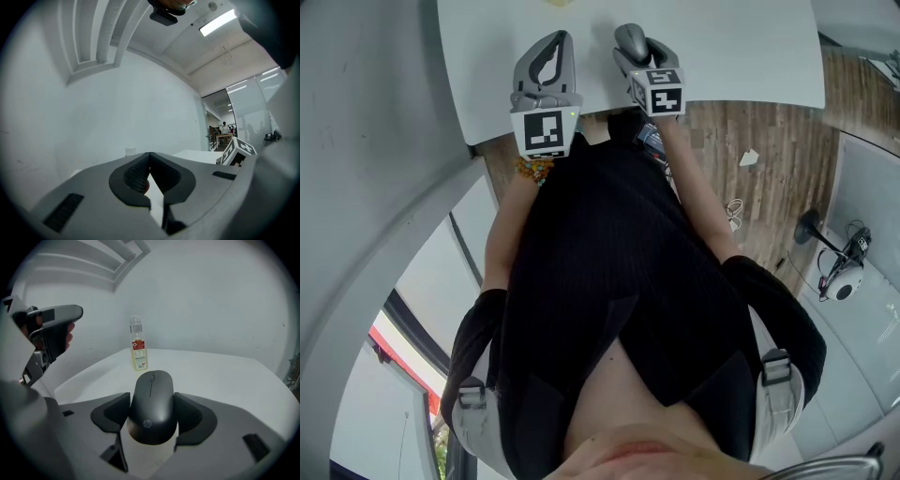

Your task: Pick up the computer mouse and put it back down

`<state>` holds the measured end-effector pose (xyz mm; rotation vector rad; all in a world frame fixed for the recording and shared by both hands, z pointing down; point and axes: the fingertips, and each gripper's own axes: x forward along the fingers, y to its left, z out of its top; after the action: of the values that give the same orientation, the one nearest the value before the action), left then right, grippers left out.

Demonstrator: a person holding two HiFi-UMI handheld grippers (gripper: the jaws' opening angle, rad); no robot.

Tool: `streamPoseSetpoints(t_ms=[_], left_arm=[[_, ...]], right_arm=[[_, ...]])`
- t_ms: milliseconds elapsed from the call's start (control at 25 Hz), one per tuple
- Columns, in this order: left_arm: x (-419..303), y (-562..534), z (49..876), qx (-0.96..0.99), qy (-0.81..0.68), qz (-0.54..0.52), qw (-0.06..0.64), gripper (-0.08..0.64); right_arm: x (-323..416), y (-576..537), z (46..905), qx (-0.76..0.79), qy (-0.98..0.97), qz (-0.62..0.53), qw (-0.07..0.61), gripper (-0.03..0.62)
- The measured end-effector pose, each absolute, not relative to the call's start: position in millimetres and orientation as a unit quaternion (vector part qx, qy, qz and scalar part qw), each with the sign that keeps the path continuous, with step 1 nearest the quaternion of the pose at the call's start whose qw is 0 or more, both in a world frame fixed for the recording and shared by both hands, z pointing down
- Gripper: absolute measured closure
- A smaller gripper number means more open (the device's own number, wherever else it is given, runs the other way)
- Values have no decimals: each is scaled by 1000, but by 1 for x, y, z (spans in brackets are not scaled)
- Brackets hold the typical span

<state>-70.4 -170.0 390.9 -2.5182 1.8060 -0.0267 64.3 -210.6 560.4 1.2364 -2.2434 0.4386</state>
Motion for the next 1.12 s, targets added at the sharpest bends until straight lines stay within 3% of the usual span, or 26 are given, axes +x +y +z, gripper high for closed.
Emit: streamPoseSetpoints(t_ms=[600, 1120], left_arm=[[-55, -180, 396, -816, 578, -1, 6, 557], [-45, -185, 401, -818, 575, 1, -9, 557]], right_arm=[[74, -213, 608, 446, -818, 194, 309, 305], [69, -212, 619, 425, -825, 222, 300, 305]])
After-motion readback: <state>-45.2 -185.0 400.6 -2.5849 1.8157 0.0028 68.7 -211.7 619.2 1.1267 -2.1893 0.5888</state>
